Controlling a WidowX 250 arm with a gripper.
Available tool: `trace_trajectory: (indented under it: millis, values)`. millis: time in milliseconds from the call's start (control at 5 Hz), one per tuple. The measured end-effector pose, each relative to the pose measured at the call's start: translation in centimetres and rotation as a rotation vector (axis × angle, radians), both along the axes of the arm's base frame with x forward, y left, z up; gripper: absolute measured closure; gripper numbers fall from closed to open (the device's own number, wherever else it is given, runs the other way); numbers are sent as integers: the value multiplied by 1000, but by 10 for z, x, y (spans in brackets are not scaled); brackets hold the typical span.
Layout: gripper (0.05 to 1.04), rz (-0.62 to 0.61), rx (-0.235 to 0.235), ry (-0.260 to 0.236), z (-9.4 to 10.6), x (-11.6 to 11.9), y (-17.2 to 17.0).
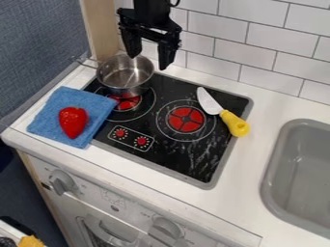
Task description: Moved the yellow knife between the two burners
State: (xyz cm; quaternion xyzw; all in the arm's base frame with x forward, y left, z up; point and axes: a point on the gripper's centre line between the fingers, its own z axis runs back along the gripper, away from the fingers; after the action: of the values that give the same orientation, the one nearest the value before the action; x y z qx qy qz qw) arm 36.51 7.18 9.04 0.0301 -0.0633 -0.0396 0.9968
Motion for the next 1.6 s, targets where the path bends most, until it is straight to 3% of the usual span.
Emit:
trace_trajectory:
  millis: [200,400,600,800,1000,1200,1400,1600]
  values:
    - [81,6,-7,34,-13,-1,0]
    - [81,-17,11,7,-7,11,-18]
    - [81,28,69,2,-2,21,-48]
    - [81,137,70,1,0,29,-85]
    - [81,298,29,51,-17,24,-114]
    - [81,452,-12,94,-46,3,-121]
    - [81,506,-39,78,-65,-9,-134]
    - [81,528,-36,51,-65,-8,-146]
